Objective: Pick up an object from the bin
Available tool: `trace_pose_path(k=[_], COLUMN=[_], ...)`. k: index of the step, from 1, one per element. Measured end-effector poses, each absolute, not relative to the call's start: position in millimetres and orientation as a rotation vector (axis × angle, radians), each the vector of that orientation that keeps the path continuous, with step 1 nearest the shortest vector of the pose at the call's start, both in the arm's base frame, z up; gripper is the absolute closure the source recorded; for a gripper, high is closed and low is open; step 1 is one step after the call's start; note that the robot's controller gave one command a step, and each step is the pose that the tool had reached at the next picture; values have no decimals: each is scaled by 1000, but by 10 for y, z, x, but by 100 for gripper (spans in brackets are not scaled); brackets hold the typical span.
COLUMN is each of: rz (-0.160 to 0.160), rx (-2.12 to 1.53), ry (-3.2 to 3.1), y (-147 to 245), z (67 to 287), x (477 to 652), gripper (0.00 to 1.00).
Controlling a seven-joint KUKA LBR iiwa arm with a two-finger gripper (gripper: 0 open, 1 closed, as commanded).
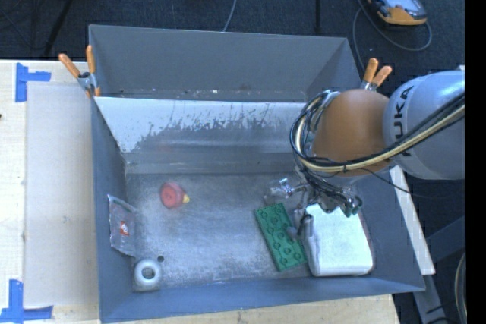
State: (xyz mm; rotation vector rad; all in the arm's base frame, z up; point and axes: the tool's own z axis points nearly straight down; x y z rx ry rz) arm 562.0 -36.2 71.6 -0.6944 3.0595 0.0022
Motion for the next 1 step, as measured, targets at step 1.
trace_pose_path(k=[1], rz=[-3], rx=[-624], ry=[3069], y=[-317], z=[2211], x=[5858], gripper=[100])
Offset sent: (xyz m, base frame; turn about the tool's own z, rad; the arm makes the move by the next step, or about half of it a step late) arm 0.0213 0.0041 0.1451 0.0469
